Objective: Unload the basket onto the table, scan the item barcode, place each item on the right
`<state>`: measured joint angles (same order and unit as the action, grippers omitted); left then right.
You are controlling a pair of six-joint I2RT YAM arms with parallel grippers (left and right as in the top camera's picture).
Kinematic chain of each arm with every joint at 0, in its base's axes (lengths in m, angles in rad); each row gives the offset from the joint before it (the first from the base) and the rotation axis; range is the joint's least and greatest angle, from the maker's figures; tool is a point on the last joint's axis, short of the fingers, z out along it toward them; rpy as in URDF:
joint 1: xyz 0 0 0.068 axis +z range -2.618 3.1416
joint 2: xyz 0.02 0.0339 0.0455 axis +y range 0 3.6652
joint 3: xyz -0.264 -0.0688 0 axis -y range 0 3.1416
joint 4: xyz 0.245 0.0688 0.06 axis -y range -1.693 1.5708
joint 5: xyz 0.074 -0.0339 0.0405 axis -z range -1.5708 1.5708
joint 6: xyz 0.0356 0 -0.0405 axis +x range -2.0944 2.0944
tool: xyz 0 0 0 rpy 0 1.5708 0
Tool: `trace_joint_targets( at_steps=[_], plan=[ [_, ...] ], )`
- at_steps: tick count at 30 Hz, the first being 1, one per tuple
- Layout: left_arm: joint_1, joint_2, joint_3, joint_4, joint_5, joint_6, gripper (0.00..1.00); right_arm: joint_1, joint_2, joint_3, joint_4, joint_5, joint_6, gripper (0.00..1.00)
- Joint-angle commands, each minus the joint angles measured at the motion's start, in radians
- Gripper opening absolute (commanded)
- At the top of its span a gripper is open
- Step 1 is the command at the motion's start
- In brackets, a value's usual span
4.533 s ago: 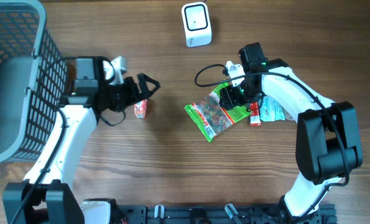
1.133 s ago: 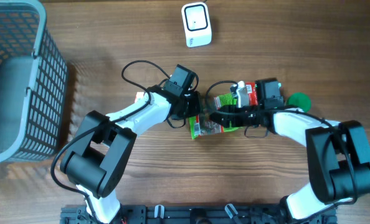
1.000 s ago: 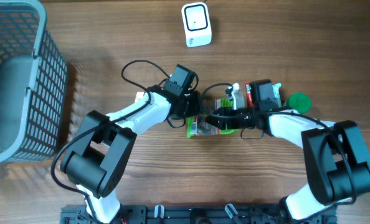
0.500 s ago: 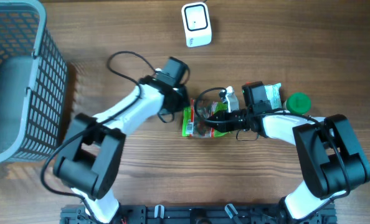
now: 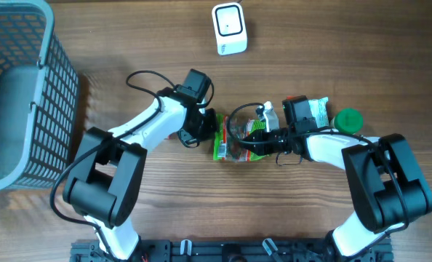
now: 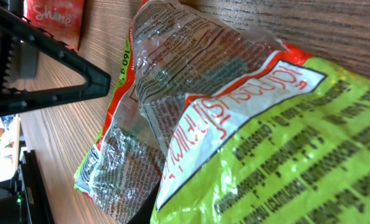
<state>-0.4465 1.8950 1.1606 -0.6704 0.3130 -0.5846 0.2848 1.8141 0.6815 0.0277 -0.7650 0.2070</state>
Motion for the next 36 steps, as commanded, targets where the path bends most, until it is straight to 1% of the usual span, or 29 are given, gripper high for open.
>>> trace_joint_targets(
  at_steps=[1, 2, 4, 6, 9, 13, 15, 18, 22, 24, 26, 27, 33, 34, 36],
  plan=[
    [-0.001, -0.024, 0.024, -0.027, 0.038, 0.021, 0.04, 0.008, 0.034, -0.021, -0.021, 0.077, -0.023, 0.15],
    [0.0, -0.024, 0.023, -0.032, 0.044, 0.023, 0.04, 0.008, 0.034, -0.021, -0.021, 0.077, -0.023, 0.16],
    [0.004, -0.024, 0.024, -0.034, 0.124, 0.067, 0.04, 0.008, 0.034, -0.021, -0.021, 0.078, -0.023, 0.18],
    [0.03, -0.024, 0.024, -0.034, 0.279, 0.084, 0.04, 0.008, 0.034, -0.021, -0.023, 0.089, -0.021, 0.17],
    [0.048, -0.025, 0.024, -0.042, 0.296, 0.095, 0.04, 0.008, 0.034, -0.021, -0.025, 0.089, -0.021, 0.15],
    [0.049, -0.025, 0.023, -0.108, 0.296, 0.108, 0.04, 0.008, 0.034, -0.021, -0.025, 0.093, -0.023, 0.16],
    [0.031, -0.025, 0.017, -0.116, 0.278, 0.11, 0.04, 0.008, 0.034, -0.021, -0.024, 0.093, -0.022, 0.17],
    [-0.007, -0.021, 0.016, -0.116, 0.203, 0.109, 0.04, 0.008, 0.034, -0.021, -0.024, 0.093, -0.022, 0.15],
    [-0.054, 0.003, 0.016, -0.106, 0.174, 0.101, 0.04, 0.008, 0.034, -0.021, -0.026, 0.093, -0.024, 0.15],
    [-0.08, 0.019, 0.006, -0.103, 0.091, 0.061, 0.04, 0.008, 0.034, -0.021, -0.025, 0.093, -0.024, 0.15],
    [-0.098, 0.032, -0.011, -0.083, 0.037, 0.049, 0.04, 0.008, 0.034, -0.021, -0.026, 0.093, -0.023, 0.17],
    [-0.103, 0.036, -0.021, -0.069, 0.022, 0.048, 0.04, 0.008, 0.034, -0.021, -0.025, 0.093, -0.023, 0.21],
    [-0.108, 0.049, -0.066, -0.005, -0.001, 0.045, 0.04, 0.008, 0.034, -0.021, -0.023, 0.074, -0.04, 0.4],
    [-0.108, 0.054, -0.073, 0.003, -0.001, 0.045, 0.04, 0.008, 0.034, -0.021, -0.012, 0.02, -0.084, 0.4],
    [-0.108, 0.067, -0.085, 0.026, 0.0, 0.045, 0.04, 0.008, 0.034, -0.019, -0.008, 0.001, -0.1, 0.38]
  ],
)
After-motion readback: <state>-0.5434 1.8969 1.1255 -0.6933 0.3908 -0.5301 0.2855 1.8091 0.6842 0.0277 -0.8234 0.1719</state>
